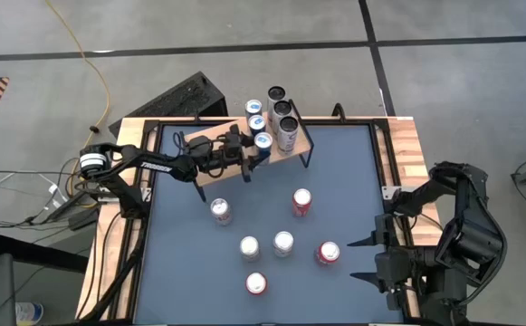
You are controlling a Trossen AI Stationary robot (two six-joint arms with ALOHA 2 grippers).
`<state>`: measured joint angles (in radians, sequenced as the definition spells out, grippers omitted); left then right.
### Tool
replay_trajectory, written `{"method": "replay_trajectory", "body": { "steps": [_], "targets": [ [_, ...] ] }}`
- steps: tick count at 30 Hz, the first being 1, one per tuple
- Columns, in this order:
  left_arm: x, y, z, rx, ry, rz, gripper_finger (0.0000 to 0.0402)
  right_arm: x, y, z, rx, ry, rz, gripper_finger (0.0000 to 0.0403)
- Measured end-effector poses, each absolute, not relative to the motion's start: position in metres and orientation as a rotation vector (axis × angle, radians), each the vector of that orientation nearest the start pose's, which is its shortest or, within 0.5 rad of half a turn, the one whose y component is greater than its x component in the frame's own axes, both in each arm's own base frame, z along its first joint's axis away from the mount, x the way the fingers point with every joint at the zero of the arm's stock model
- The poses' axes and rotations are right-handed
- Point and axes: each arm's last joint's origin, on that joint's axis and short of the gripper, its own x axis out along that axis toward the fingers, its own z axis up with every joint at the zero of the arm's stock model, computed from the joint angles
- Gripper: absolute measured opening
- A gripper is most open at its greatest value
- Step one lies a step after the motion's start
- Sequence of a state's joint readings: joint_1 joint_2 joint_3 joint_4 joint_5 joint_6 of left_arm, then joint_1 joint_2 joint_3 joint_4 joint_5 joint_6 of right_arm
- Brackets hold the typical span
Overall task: Place canned beverage on shelf
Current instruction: Put the blue soda can on the shelf aligned with the other blue soda cans
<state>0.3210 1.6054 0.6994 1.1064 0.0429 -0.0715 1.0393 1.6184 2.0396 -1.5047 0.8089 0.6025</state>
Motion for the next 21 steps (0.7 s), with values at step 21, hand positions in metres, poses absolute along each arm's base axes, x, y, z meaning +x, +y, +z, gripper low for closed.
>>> {"method": "replay_trajectory", "body": {
  "steps": [21],
  "targets": [
    [0.3059,0.103,0.2288,-0.088,-0.192,0.351,0.0239,0.1571,0.2259,0.4455,-0.267,0.655,0.008,0.0282]
  ]
}}
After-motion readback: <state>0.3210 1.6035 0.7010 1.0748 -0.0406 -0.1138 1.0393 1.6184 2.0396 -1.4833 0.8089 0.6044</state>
